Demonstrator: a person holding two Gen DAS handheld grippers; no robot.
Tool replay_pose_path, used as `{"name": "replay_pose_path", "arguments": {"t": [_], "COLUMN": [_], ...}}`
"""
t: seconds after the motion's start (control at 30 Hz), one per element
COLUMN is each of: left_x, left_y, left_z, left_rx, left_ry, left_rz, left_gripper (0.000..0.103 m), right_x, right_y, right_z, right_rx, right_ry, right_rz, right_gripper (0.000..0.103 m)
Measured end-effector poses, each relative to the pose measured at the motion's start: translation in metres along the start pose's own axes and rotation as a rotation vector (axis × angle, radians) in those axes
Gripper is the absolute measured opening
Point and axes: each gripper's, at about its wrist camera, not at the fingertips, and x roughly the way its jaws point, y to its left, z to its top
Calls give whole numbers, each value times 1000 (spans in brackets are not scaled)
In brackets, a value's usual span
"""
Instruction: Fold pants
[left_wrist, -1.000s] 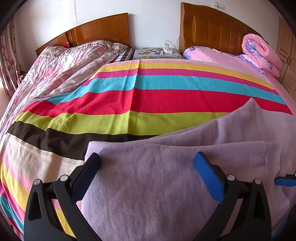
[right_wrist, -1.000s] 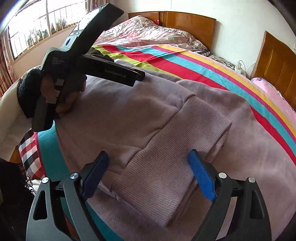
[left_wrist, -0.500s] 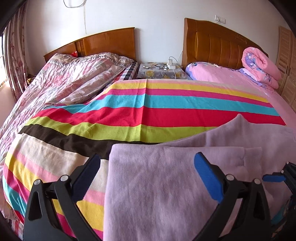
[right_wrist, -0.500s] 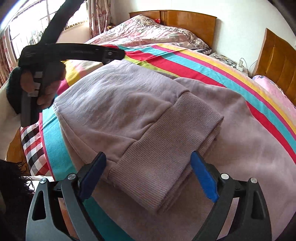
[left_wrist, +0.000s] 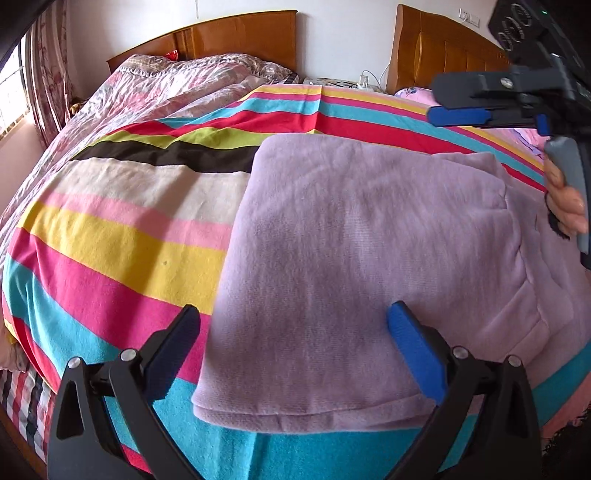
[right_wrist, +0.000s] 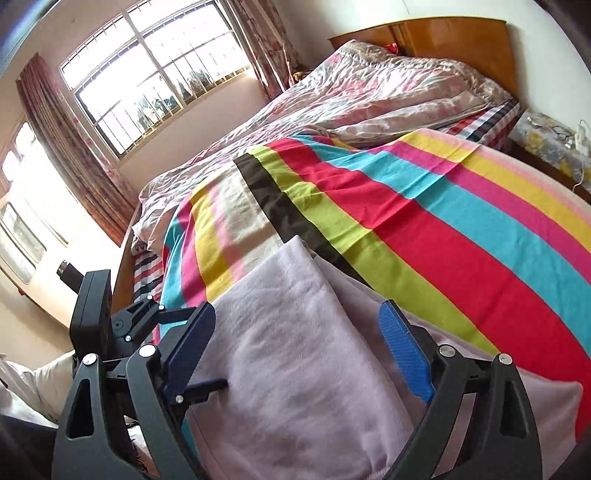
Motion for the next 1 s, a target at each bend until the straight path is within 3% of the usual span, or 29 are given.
{"name": "replay_pose_path", "arguments": {"t": [0.07,0.2,0.3,0.47,0.67,0.87,1.0], "left_x": [4,1,0,-2,-3,-3,-3], "left_y": [11,11,10,11,12,12,11], "left_z": [-2,-9,-11,-15,-16,-15,-16], "left_rx": [-60,-16,-1,18,30,27,27], "left_ry": [21,-19,-41,-70,-81,-81,-83], "left_rz": [-56,-61,-68,-81,-87,-83,-81], "left_gripper": [102,102,102,102,102,102,102], "right_x": [28,76,101,113,128,102,82], "right_y": [-6,-1,10,24,13,-1,35], "right_z": [21,48,52,46,60,77,62], "right_rx": [15,38,-2,-71,8,105,-23], "right_ry": [63,174,268,336,305,114,96], "right_rz": [41,216,158,229,256,209,196], "right_gripper": [87,87,87,87,87,87,87]}}
